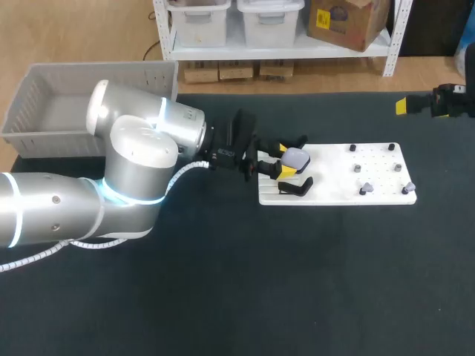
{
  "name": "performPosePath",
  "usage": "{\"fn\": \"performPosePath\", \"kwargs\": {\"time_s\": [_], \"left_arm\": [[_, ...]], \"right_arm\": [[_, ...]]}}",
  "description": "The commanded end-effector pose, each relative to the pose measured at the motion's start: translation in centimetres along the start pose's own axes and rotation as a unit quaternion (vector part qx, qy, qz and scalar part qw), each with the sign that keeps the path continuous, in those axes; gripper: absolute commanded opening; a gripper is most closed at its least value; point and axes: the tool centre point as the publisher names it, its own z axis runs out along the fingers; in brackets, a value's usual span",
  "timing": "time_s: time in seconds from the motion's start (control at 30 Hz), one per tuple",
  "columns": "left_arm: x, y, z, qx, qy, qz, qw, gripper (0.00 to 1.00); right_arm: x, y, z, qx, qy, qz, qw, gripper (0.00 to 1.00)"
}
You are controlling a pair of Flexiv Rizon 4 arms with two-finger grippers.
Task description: Pick up each earbud case from the left stands, insert the matching earbuds, close the lid, and place the case in the box.
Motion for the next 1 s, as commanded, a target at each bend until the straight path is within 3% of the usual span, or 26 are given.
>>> {"fn": "performPosePath", "kwargs": {"time_s": [0.03,0.07,0.1,0.47,0.6,0.8,0.93,1.0], "left_arm": [[0.0,0.4,0.4,0.001,-0.002,0.001,1.000,0.13],[0.0,0.4,0.4,0.001,-0.003,0.002,1.000,0.03],[0.0,0.4,0.5,0.002,-0.003,0.002,1.000,0.00],[-1.4,-0.2,-2.1,-0.015,-0.021,0.012,1.000,0.00],[-2.6,-0.5,-3.8,-0.019,-0.050,0.008,0.999,0.00],[-4.4,-1.6,-5.0,0.002,-0.098,-0.035,0.995,0.00],[-5.7,-2.4,-5.9,0.023,-0.151,-0.062,0.986,0.00],[-6.4,-2.9,-6.2,0.027,-0.164,-0.050,0.985,0.00]], "right_arm": [[0.0,0.1,-0.1,0.002,0.000,0.000,1.000,1.00],[0.0,0.1,-0.1,0.002,0.000,0.000,1.000,1.00],[0.0,0.1,-0.1,0.002,0.000,0.000,1.000,1.00],[0.0,0.1,-0.1,0.002,0.000,0.000,1.000,1.00],[0.0,0.1,-0.1,0.002,0.000,0.000,1.000,1.00],[0.0,0.1,-0.1,0.002,0.000,0.000,1.000,1.00],[0.0,0.1,-0.1,0.002,0.000,0.000,1.000,1.00],[0.0,0.1,-0.1,0.002,0.000,0.000,1.000,1.00]]}}
